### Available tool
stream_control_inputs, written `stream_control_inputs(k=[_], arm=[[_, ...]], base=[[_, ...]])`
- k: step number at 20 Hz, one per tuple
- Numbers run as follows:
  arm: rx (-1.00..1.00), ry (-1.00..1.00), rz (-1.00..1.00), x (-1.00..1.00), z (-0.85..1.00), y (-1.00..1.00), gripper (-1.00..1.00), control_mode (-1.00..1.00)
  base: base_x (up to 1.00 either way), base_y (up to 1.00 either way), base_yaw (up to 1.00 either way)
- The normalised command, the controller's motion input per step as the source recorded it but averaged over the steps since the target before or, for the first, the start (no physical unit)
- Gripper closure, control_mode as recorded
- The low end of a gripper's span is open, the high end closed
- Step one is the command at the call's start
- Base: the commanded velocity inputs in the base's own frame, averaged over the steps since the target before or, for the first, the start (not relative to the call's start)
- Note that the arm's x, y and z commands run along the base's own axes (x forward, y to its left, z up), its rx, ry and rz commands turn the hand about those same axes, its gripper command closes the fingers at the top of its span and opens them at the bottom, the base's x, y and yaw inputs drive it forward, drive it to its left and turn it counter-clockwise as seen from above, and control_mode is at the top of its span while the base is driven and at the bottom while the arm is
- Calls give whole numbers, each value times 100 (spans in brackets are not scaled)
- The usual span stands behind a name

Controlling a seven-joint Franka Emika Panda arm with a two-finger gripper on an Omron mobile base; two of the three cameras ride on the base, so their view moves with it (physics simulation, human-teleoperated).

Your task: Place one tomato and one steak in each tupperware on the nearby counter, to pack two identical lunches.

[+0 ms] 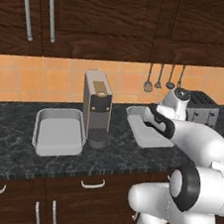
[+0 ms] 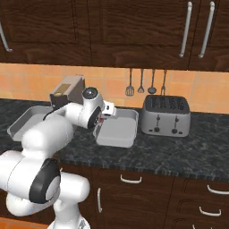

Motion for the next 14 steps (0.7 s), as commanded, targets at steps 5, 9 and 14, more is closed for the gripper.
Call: stream_control_inputs(k=[5, 9, 14], arm=[[0, 7, 0, 43, -43, -5, 100, -100], [0, -2, 0, 39, -27, 0, 100, -100], [0, -6, 0, 25, -45, 0, 100, -100]], base=[[0, 0, 0], [0, 0, 0], [0, 0, 0]])
